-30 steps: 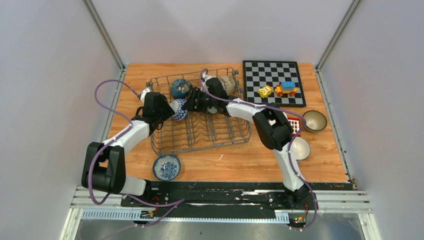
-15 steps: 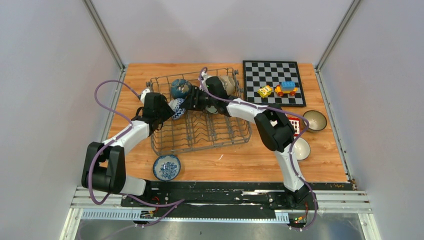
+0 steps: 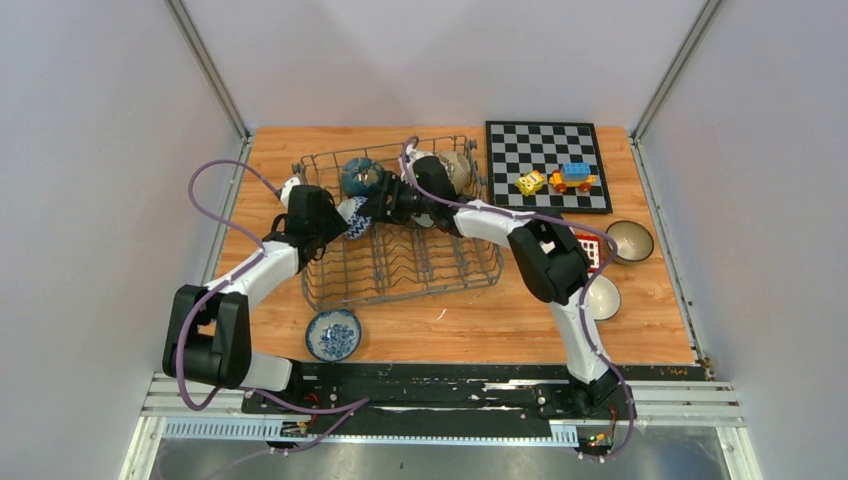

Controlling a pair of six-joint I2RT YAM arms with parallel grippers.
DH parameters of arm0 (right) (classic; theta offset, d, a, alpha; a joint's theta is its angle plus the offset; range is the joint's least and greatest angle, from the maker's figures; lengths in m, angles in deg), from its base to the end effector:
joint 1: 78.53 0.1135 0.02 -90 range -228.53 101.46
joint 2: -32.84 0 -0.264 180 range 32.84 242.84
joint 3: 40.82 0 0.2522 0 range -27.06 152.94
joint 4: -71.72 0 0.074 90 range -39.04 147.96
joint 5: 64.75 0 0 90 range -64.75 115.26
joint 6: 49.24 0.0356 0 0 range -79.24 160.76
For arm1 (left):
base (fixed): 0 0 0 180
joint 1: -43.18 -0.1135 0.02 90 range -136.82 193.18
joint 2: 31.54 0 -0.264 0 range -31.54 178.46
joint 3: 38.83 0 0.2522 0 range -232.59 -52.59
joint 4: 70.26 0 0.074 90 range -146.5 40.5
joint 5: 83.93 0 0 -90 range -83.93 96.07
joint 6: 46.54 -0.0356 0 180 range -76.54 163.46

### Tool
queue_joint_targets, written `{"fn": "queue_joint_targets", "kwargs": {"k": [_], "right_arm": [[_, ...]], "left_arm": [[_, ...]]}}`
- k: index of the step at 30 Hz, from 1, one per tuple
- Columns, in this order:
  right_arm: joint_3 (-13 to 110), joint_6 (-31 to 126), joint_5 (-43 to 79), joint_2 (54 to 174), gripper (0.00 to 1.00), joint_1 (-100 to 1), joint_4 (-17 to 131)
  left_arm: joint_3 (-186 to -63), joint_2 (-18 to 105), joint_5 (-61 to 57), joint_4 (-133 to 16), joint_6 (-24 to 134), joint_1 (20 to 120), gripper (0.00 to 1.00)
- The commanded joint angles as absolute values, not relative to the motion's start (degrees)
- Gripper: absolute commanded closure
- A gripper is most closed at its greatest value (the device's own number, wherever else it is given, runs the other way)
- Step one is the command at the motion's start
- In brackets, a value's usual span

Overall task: Unload the bowls from the dish rack
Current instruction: Pick up the bowl from the dish rack.

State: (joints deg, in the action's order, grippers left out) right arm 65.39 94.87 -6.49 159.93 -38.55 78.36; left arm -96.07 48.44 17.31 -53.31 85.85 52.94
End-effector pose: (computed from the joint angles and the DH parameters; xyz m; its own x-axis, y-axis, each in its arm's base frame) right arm 0.3833 0.3458 0.2086 -0.8697 0.1699 -0.4634 -0.3967 0.3180 0.8611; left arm 0.2874 -0.0424 0.2064 -0.4773 -0.5889 -0.6523 -0.4107 0.8057 -0.4268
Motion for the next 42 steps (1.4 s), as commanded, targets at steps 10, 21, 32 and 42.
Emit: {"fn": "queue_joint_targets", "kwargs": {"k": [10,21,32,42], "right_arm": [[58.43,96.75,-0.81,155.38,0.32,-36.94,79.83],[65.09,95.86,1.03,160.14,0.32,-36.91,74.33],[62.45,89.98,4.00,155.38,0.30,-38.36,74.12],[69.51,88.17,-2.02,160.60,0.30,-40.43,71.76]], "left_arm": [[-95.11,44.60,18.96,-52.24,85.38,52.32,0.39],[-95.17,45.91,18.81,-52.45,85.38,52.32,0.39],[-95.78,46.81,19.34,-52.63,84.94,52.32,0.39],[-96.87,47.55,19.61,-53.06,85.08,52.32,0.39]]}}
